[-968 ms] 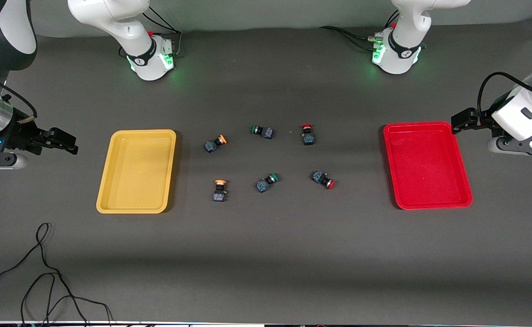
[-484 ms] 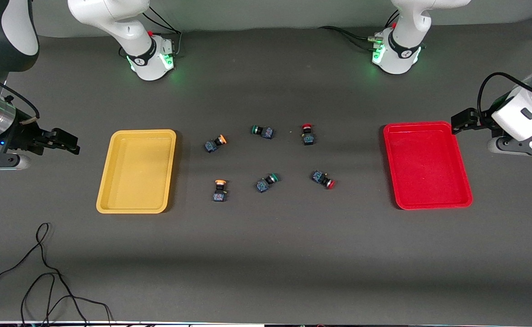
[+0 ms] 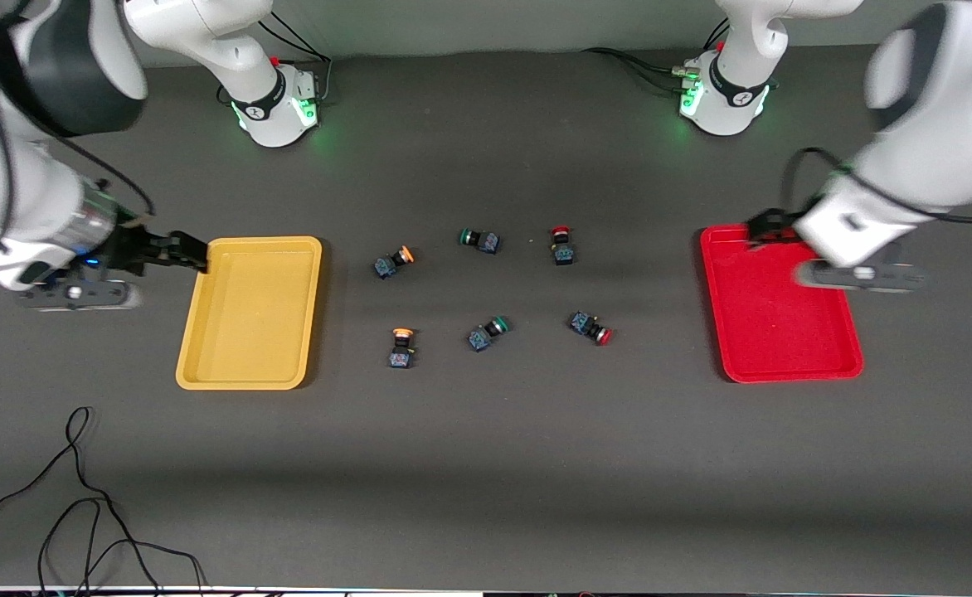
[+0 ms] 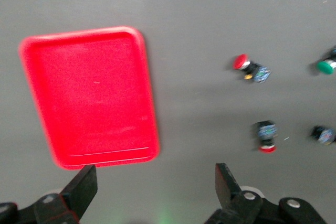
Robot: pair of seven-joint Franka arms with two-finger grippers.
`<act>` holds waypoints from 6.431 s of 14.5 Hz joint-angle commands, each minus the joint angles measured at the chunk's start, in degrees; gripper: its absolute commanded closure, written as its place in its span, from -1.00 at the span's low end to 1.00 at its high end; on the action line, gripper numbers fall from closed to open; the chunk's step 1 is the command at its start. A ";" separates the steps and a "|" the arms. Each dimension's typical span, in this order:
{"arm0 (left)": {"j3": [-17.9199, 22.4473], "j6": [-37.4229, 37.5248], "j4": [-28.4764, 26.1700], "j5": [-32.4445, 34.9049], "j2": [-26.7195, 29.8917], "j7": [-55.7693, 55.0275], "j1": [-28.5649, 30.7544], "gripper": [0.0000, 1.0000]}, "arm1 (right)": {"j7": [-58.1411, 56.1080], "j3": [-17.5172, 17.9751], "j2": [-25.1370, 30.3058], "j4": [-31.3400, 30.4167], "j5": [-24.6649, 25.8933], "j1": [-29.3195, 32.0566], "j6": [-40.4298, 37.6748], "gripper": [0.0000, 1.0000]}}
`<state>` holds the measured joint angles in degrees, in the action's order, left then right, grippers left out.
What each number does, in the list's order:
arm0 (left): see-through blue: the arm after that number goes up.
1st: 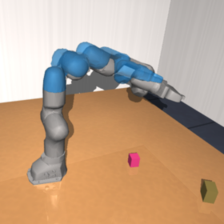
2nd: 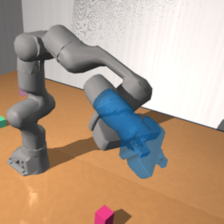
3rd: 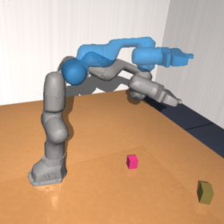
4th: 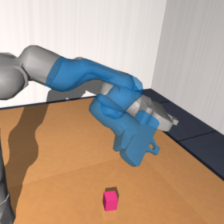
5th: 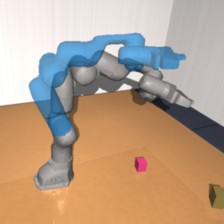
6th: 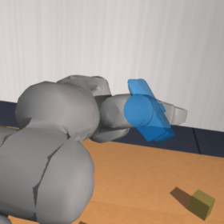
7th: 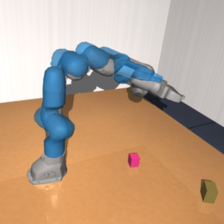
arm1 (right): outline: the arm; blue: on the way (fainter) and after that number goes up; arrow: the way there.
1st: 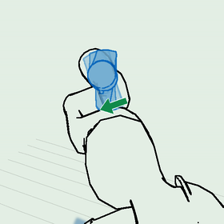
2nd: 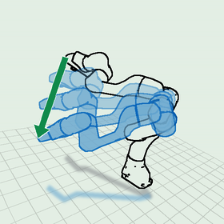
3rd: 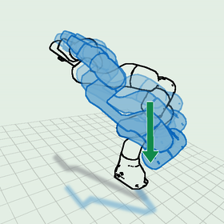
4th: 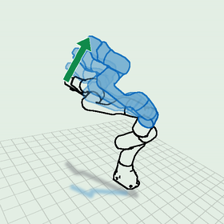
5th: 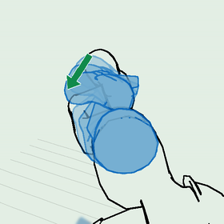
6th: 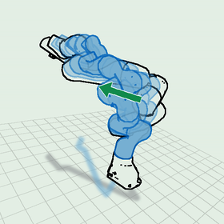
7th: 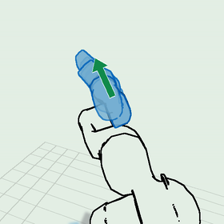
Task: Place red and yellow buttons in trays
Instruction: 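Reach the right gripper to an orange button while the left gripper reaches a red button, then close the right gripper on orange button while the left gripper grasps red button, then carry the orange button into the yellow tray while the left gripper places red button, then reach the right gripper to another orange button while the left gripper reaches red button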
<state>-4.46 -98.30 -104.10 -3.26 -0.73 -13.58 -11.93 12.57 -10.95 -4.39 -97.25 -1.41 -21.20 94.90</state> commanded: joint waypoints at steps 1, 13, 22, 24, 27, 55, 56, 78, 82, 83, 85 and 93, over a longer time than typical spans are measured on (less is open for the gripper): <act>-2.30 -7.58 -8.03 0.27 3.28 -14.67 -9.04 -1.00 | 9.02 -0.39 -0.10 -4.50 -2.01 -3.14 4.49 -1.00; -2.66 -34.65 -21.14 1.06 -8.91 -29.31 -24.10 -1.00 | 45.76 -0.39 -6.06 -29.14 -6.14 -16.76 34.55 -1.00; -2.40 -50.05 -22.73 1.50 -22.64 -34.84 -25.77 -1.00 | 59.51 -0.39 -16.44 -32.92 -7.02 -24.94 49.25 -1.00; -2.31 -50.50 -22.73 1.50 -23.17 -35.99 -25.69 -0.55 | 59.51 -0.39 -16.97 -33.71 -7.29 -24.94 49.33 -1.00; -2.13 -50.41 -22.64 1.50 -23.18 -36.08 -25.60 0.23 | 59.42 -0.39 -16.97 -34.06 -7.29 -25.03 49.25 -0.83; -1.08 -46.24 -28.70 4.31 -11.46 13.49 16.06 0.38 | 11.62 -29.57 -8.69 -34.59 -0.68 -21.88 36.66 0.48; -1.08 -48.37 -28.97 4.58 -13.31 13.49 16.06 0.38 | 7.95 -29.57 -10.36 -34.59 -2.87 -20.73 38.07 0.48; -3.98 -1.80 5.83 2.12 -7.53 -1.59 5.63 -0.99 | 3.24 -25.27 -14.07 -26.01 -13.35 -18.97 31.88 -1.00; -3.98 -7.33 8.20 2.12 -13.75 -25.55 -5.10 -0.99 | 6.93 -12.38 -15.73 -13.60 -13.44 -7.31 25.16 -1.00; -3.98 -8.39 8.73 2.21 -15.60 -32.93 -6.51 -0.99 | 9.38 -8.78 -16.52 -11.75 -13.35 -5.36 25.25 -1.00; -3.98 -11.19 9.18 2.21 -19.03 -44.81 -8.19 -0.99 | 12.91 -4.97 -19.42 -8.32 -12.74 -4.81 25.51 -1.00; -3.63 -29.11 6.99 3.96 -33.27 -62.88 -11.98 -0.99 | 18.36 6.28 -35.32 10.57 -12.03 -4.81 25.43 -1.00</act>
<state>-9.25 -123.73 -97.52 -0.42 -30.76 -73.11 -22.45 28.20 -6.76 -34.04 -93.84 -13.57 -26.44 121.43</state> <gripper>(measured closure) 0.000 0.000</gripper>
